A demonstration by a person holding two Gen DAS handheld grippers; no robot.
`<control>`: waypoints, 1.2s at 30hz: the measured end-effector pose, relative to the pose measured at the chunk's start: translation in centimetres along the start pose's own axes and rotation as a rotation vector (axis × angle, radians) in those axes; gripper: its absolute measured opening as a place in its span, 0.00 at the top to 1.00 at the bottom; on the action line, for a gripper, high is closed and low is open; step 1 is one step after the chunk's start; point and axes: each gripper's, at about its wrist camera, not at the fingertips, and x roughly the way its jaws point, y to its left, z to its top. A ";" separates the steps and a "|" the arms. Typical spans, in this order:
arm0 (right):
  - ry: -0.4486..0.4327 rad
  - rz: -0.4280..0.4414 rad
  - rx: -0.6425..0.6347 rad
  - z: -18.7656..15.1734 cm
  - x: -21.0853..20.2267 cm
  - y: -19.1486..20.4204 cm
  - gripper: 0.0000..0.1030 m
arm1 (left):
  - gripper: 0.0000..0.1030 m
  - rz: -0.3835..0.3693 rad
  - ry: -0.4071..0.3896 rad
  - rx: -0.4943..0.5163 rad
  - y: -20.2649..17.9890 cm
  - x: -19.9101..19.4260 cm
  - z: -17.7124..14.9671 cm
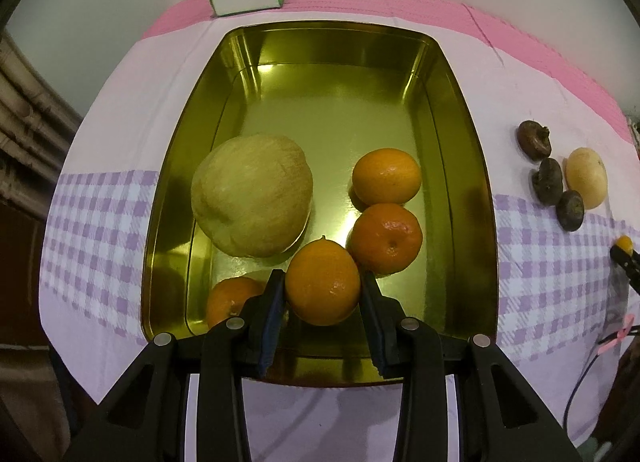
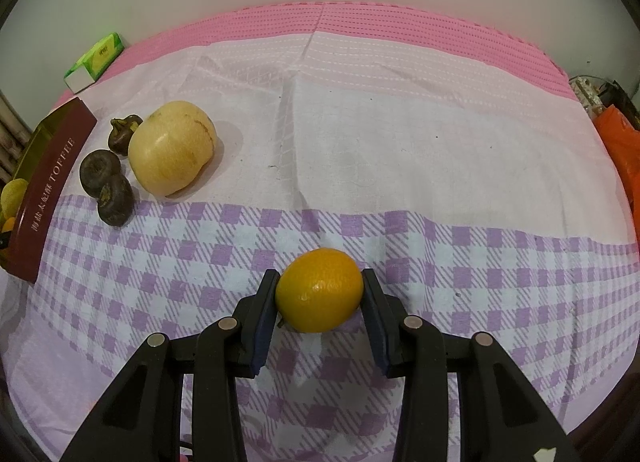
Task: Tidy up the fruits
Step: 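Carry the mandarin with the left gripper over the tin tray, then open the left gripper to release the mandarin into the tray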
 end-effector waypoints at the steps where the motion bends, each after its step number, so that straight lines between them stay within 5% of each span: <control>1: 0.000 -0.002 -0.001 0.0 0.0 0.0 0.63 | 0.63 0.001 0.002 0.002 0.0 0.2 0.0; 20: 0.001 -0.041 -0.026 0.1 0.2 0.6 0.63 | 0.60 -0.020 -0.022 0.038 0.2 0.2 -0.2; 26: -0.017 -0.077 -0.035 0.2 -0.1 1.1 0.64 | 0.27 0.000 -0.094 0.069 0.4 -1.7 -0.6; 32: -0.064 -0.086 -0.058 1.1 -1.7 2.2 0.64 | 0.24 0.025 -0.165 0.076 0.9 -3.9 -1.3; 36: -0.107 -0.018 -0.096 2.7 -3.6 5.0 0.64 | 0.23 0.023 -0.236 0.007 2.5 -6.3 -1.0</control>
